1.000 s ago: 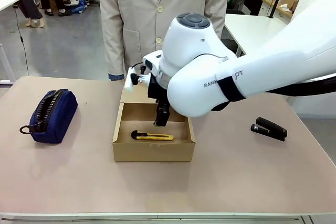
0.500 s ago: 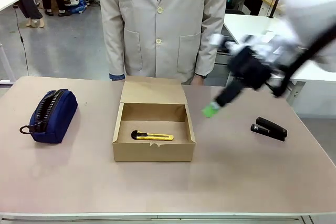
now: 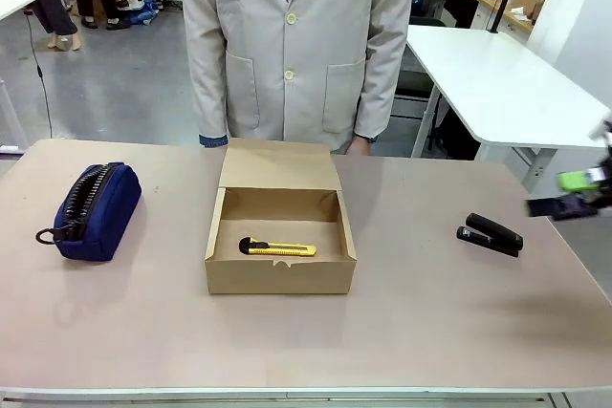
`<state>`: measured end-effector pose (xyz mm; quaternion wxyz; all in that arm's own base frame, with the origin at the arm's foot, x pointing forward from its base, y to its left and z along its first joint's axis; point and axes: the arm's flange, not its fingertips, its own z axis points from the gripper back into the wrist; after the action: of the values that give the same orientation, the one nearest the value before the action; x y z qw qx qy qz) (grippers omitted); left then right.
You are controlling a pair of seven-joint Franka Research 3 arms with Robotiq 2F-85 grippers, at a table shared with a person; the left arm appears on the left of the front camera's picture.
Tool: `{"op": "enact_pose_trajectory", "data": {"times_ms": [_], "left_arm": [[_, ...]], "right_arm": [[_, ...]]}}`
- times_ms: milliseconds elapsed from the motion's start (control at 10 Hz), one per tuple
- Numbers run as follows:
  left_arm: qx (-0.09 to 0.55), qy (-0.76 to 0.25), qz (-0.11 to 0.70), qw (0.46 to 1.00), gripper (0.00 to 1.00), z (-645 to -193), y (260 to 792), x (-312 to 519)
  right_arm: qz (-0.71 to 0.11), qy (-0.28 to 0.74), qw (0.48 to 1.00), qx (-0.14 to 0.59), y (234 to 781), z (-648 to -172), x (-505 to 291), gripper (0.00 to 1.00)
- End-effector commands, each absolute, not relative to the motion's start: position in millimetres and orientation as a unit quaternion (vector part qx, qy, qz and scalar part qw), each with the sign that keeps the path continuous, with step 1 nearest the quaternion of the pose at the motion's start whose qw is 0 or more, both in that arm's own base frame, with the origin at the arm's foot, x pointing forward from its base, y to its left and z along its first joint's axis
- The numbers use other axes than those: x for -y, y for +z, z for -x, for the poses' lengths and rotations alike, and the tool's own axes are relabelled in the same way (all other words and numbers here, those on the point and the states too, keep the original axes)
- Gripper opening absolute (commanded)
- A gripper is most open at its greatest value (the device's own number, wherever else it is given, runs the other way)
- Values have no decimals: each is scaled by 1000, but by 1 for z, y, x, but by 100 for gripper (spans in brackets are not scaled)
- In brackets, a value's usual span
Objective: Pack the item into the box.
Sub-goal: Pick up the item indicated by the person and place it inside the Mailer Box, then close the Mailer Box.
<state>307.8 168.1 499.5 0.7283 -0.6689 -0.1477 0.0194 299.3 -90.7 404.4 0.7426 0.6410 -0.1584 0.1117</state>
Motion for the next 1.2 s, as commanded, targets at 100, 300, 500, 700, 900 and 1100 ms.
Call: {"op": "enact_pose_trajectory", "data": {"times_ms": [100, 300, 500, 700, 900, 1100], "left_arm": [[151, 8, 671, 726, 100, -306, 500, -168], [151, 8, 671, 726, 100, -306, 500, -168], [151, 8, 671, 726, 100, -306, 500, -168], [151, 8, 671, 726, 100, -306, 500, -168], [151, 8, 671, 726, 100, -306, 500, -168], [151, 8, 671, 726, 100, -306, 500, -168]], "right_arm": [[-641, 112, 743, 158, 404, -299, 91, 100], [-641, 112, 743, 158, 404, -299, 91, 100], [-641, 112, 743, 158, 404, -299, 91, 100], [-641, 112, 743, 158, 404, -299, 91, 100], [-641, 112, 743, 158, 404, -299, 91, 100], [-641, 112, 743, 158, 404, -299, 91, 100]]}}
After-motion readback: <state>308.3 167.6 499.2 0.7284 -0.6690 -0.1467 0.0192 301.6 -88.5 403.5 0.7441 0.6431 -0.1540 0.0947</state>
